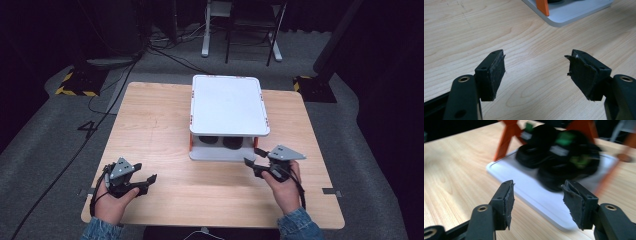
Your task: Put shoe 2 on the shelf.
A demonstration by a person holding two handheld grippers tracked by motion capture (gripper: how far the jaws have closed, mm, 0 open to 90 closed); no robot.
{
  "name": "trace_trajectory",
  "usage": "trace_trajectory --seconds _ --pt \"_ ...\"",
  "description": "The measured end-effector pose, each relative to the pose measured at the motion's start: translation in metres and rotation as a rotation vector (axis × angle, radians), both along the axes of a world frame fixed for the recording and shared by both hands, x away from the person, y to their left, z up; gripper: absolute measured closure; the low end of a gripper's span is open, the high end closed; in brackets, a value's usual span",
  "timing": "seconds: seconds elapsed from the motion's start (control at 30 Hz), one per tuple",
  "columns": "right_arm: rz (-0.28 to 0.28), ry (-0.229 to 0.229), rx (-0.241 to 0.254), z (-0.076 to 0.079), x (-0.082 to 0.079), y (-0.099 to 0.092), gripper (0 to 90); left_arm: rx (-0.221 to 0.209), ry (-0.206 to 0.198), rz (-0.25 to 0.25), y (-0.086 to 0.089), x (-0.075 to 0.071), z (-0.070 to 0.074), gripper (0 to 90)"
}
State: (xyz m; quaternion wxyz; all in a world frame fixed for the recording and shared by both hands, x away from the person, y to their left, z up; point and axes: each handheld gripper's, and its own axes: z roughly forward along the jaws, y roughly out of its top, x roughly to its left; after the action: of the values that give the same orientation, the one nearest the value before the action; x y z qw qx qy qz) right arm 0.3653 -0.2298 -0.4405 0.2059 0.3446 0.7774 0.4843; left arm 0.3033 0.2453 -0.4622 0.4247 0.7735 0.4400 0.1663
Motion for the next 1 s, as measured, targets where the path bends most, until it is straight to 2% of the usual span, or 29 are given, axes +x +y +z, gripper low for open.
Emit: trace_trajectory --seconds 0.1,0.23,0.3,0.4,0.5,0.63,0.7,0.8,0.83,0.9,0.97,1.0 --pt "-0.051 0.0 0.024 0.015 -0.006 -0.022 39.9 0.013 -0.001 0.01 0.005 0.001 0.002 28.9" --pt "-0.133 0.014 0.066 0.028 -0.012 -0.054 31.2 0.032 -0.007 0.02 0.014 0.005 0.004 26.9" --pt "-0.165 0.022 0.057 0.031 -0.015 -0.07 27.8 0.037 -0.011 0.021 0.02 0.006 0.005 25.5" --pt "-0.208 0.031 0.056 0.031 -0.019 -0.092 24.1 0.068 -0.01 0.023 0.028 0.008 0.005 23.6" --pt "-0.227 0.05 0.038 0.029 -0.022 -0.111 17.9 0.069 0.001 0.033 0.035 0.009 0.003 21.8" --pt "-0.278 0.079 0.021 0.022 -0.025 -0.13 16.2 0.079 0.023 0.05 0.04 0.01 0.0 19.1" --pt "-0.303 0.099 -0.003 0.016 -0.026 -0.136 16.0 0.089 0.028 0.047 0.041 0.011 -0.002 18.5" --pt "-0.347 0.146 -0.042 0.008 -0.025 -0.144 16.1 0.105 0.053 0.07 0.042 0.013 -0.005 17.4" --pt "-0.362 0.161 -0.054 0.005 -0.025 -0.146 16.2 0.12 0.075 0.079 0.042 0.013 -0.006 17.4" --pt "-0.389 0.201 -0.066 -0.002 -0.023 -0.148 16.2 0.141 0.093 0.097 0.043 0.015 -0.009 17.4" --pt "-0.41 0.239 -0.066 -0.01 -0.02 -0.15 16.2 0.145 0.11 0.107 0.044 0.016 -0.013 17.5" --pt "-0.414 0.242 -0.069 -0.013 -0.019 -0.15 16.2 0.142 0.116 0.111 0.045 0.016 -0.014 17.5"
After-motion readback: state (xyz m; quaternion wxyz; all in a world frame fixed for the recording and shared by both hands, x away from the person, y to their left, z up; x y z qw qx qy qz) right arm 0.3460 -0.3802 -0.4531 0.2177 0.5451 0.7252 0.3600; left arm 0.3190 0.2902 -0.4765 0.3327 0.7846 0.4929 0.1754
